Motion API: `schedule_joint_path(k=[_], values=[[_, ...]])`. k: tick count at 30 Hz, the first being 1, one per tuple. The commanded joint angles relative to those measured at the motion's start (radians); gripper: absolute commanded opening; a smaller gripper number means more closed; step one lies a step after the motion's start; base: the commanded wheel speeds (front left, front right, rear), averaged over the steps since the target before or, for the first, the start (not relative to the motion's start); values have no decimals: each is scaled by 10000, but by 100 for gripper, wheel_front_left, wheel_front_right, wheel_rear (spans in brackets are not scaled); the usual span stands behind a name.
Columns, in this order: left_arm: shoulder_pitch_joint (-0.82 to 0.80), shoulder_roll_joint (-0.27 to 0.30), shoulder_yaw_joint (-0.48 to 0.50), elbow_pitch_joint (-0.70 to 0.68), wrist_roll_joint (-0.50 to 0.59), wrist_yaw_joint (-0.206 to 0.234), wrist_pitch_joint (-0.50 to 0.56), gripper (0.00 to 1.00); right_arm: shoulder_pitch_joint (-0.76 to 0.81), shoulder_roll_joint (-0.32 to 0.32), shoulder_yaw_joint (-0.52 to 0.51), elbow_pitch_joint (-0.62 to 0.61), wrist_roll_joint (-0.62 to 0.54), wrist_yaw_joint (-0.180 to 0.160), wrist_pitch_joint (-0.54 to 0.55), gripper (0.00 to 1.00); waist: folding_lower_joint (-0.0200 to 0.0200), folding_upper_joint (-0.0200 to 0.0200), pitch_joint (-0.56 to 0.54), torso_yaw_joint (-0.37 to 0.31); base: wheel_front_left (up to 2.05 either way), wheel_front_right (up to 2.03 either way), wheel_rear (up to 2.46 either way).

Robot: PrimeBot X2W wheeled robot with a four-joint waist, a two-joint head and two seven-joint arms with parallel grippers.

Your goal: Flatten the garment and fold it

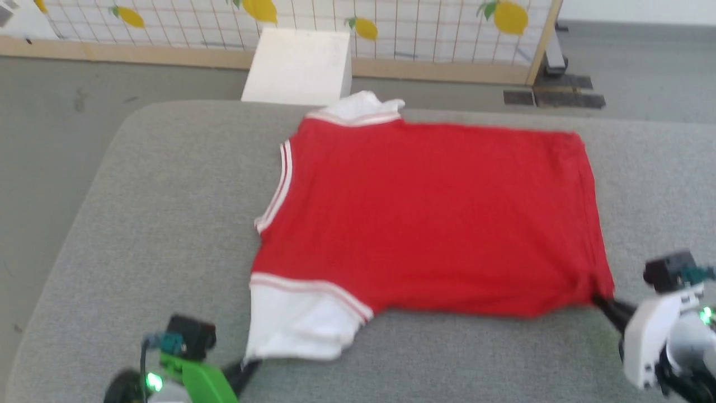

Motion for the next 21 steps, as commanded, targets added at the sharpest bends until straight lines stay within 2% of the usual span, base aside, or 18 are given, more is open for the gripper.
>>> schedule_joint_path(k=[1,5,12,15,18,21], values=[[387,136,-49,-191,-298,70,183,0,481,-82,-163,-239,215,-15,259,0,1,33,-223,115,0,0,0],[1064,387,-292,-657,-656,218,720,0,1522,-274,-675,-802,30,-15,721,0,1,33,-347,95,0,0,0],[1548,724,-333,-1228,-861,385,950,0,3050,145,-1999,-1957,-45,-15,1211,0,1,33,-385,18,0,0,0],[1317,634,-180,-1428,-723,393,670,0,3258,371,-2614,-2535,-61,-15,1285,0,1,33,-290,-55,0,0,0],[858,330,66,-1679,-665,433,353,0,3238,772,-3248,-3144,248,-15,1348,0,1,33,-64,-129,0,0,0],[188,19,359,-1838,-491,476,10,0,3091,873,-3699,-3578,187,-15,1399,0,1,33,215,-144,0,0,0]])
